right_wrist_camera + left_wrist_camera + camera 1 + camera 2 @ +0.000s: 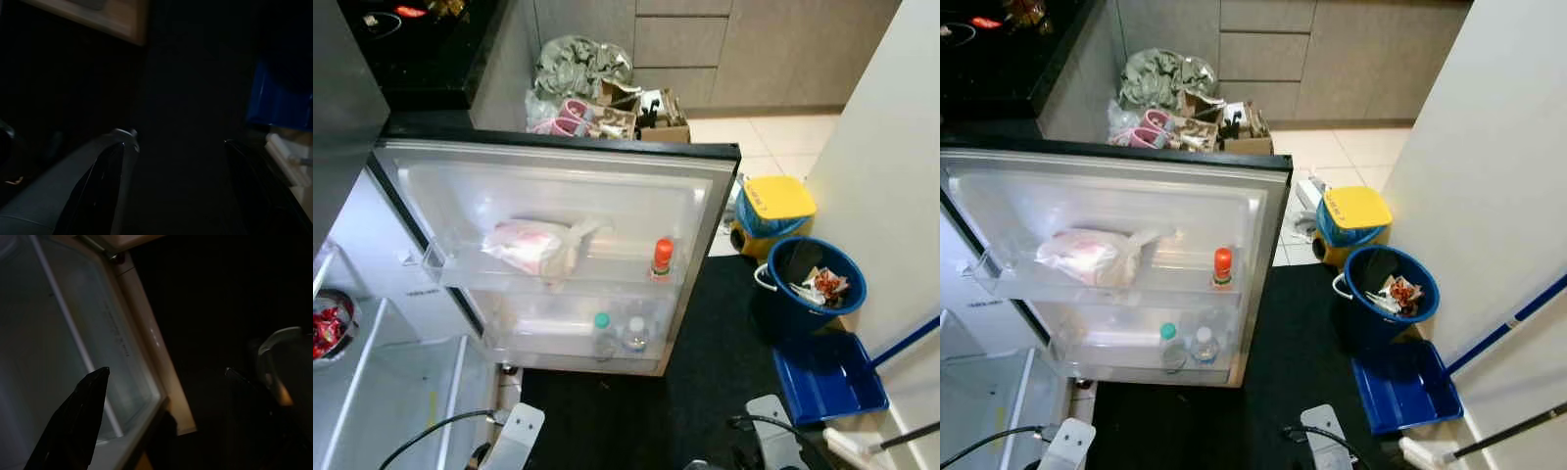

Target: Restocking fridge

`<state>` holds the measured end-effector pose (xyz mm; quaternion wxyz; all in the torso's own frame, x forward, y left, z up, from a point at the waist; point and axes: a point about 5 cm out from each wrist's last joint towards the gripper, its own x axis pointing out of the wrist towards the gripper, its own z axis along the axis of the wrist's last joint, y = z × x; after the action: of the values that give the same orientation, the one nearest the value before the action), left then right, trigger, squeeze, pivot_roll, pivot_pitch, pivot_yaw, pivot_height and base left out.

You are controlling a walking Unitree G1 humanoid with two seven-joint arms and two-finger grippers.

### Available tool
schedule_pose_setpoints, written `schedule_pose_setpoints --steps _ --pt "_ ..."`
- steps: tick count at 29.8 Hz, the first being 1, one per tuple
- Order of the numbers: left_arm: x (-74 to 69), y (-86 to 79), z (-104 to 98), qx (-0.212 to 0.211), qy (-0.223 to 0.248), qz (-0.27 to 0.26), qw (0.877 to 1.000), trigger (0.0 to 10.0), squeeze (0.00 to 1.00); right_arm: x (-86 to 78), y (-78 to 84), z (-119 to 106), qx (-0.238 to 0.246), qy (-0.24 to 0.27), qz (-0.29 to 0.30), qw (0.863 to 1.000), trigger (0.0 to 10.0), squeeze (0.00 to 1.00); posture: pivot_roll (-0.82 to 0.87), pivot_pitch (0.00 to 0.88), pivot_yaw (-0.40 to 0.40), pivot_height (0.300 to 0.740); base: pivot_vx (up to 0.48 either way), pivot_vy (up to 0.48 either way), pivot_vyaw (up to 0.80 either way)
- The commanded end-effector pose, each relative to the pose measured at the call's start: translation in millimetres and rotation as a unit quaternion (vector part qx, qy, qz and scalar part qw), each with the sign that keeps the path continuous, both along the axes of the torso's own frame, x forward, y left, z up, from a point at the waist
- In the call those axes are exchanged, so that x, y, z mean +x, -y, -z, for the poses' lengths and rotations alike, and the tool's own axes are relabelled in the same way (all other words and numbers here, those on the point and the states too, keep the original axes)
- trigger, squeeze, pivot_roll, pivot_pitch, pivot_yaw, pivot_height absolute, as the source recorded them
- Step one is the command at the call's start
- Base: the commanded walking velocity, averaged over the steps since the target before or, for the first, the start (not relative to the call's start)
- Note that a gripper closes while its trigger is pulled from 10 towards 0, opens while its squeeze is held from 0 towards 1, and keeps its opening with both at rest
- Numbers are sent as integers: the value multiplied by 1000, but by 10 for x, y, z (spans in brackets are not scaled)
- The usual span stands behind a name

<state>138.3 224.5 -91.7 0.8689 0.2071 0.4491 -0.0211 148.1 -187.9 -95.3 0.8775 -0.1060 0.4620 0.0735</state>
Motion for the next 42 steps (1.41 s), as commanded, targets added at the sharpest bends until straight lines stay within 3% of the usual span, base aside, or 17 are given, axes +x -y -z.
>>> schedule_pose_setpoints --steps 1,42 --pt "-50 14 24 1 -11 1 1000 10000 0 -17 50 0 -2 0 10 1000 10000 0 -30 69 -38 740 0 -379 0" --pt "-58 -14 24 4 -16 -2 1000 10000 0 -33 42 7 -1 -1 13 1000 10000 0 -33 73 -35 740 0 -302 0"
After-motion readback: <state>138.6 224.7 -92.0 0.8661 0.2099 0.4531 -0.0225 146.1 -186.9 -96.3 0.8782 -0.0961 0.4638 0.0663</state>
